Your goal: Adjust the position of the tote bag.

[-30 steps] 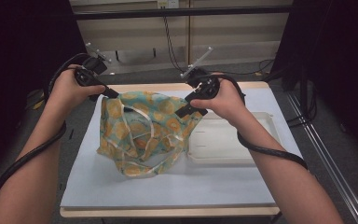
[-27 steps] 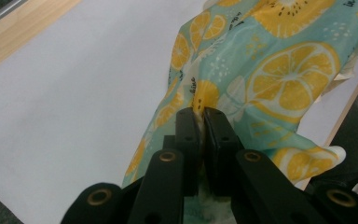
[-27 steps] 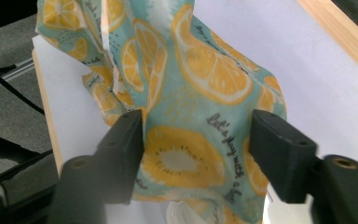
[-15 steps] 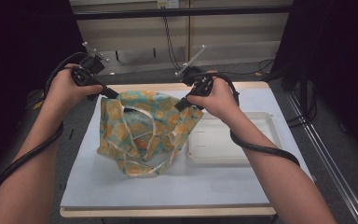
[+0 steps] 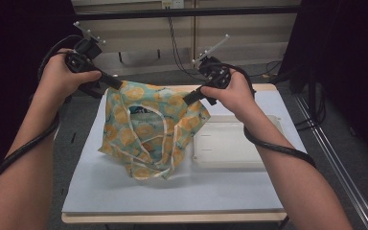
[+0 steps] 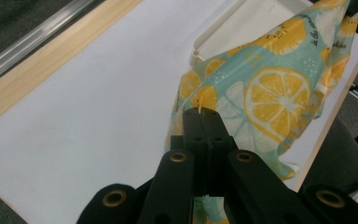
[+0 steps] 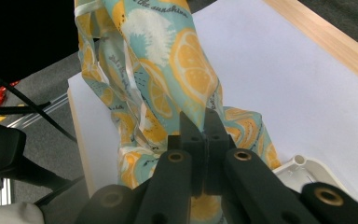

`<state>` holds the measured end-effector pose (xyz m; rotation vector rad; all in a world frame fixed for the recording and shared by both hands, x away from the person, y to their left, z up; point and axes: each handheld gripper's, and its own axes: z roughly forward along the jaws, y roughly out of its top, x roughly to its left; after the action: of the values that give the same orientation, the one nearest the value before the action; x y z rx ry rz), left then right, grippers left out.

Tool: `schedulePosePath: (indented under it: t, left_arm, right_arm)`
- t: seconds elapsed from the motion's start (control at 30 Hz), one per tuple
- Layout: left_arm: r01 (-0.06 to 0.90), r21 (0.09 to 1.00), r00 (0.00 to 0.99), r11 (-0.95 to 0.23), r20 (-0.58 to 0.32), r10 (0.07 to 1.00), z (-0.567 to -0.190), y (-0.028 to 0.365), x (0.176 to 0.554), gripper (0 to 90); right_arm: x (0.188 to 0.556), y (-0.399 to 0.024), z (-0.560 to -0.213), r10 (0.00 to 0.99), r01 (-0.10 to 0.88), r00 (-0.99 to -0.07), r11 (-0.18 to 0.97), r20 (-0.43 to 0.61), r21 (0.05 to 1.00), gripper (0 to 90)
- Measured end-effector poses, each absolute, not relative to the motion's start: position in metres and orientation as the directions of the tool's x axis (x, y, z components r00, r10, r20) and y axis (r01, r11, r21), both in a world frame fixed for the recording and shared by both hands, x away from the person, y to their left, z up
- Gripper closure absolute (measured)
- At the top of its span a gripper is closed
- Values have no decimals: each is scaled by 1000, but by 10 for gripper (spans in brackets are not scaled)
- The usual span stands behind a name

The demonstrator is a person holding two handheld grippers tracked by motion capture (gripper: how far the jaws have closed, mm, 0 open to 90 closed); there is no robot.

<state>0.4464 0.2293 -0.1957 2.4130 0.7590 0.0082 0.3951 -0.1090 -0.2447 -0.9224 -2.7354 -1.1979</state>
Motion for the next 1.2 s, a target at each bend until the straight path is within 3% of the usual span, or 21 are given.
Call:
schedulePosePath:
  t: [0.33, 0.53, 0.57, 0.63, 0.67, 0.73, 0.8, 0.83, 0.87, 0.9, 1.03, 1.2]
  left_arm:
    - [538, 523, 827, -661, -172, 536, -220, 219, 458, 898]
    - [560, 490, 817, -668, -196, 542, -240, 219, 458, 840]
    - [577, 489, 806, -654, -210, 554, -242, 219, 457, 751]
    - [572, 487, 809, -660, -200, 552, -242, 222, 456, 704]
    - [573, 505, 804, -645, -193, 563, -240, 224, 454, 589]
    - [564, 521, 807, -641, -184, 561, -236, 228, 450, 544]
    - [543, 553, 817, -632, -171, 551, -229, 233, 445, 397]
    - [543, 553, 817, -632, -171, 551, -229, 233, 445, 366]
    - [533, 558, 821, -636, -160, 548, -226, 235, 443, 366]
    - [525, 579, 822, -624, -155, 549, -222, 238, 438, 308]
    - [511, 603, 827, -612, -152, 541, -217, 243, 433, 284]
    - [467, 592, 846, -656, -86, 526, -211, 247, 423, 242]
  right_arm:
    - [405, -113, -262, 550, 566, -795, 518, 257, 641, 900]
    - [405, -110, -277, 545, 579, -792, 529, 275, 620, 900]
    - [404, -109, -279, 543, 578, -794, 536, 273, 615, 900]
    - [404, -108, -280, 543, 575, -796, 541, 267, 614, 900]
    - [403, -108, -280, 541, 566, -802, 554, 253, 611, 900]
    - [403, -108, -280, 542, 566, -802, 554, 252, 611, 900]
    - [403, -108, -281, 540, 563, -805, 563, 247, 605, 900]
    - [403, -108, -281, 540, 563, -805, 563, 247, 605, 900]
    - [402, -108, -282, 541, 565, -804, 560, 249, 606, 900]
    - [402, -108, -283, 544, 573, -798, 554, 258, 604, 900]
    - [402, -108, -284, 545, 571, -800, 559, 253, 602, 900]
    - [401, -108, -284, 544, 572, -799, 560, 255, 600, 900]
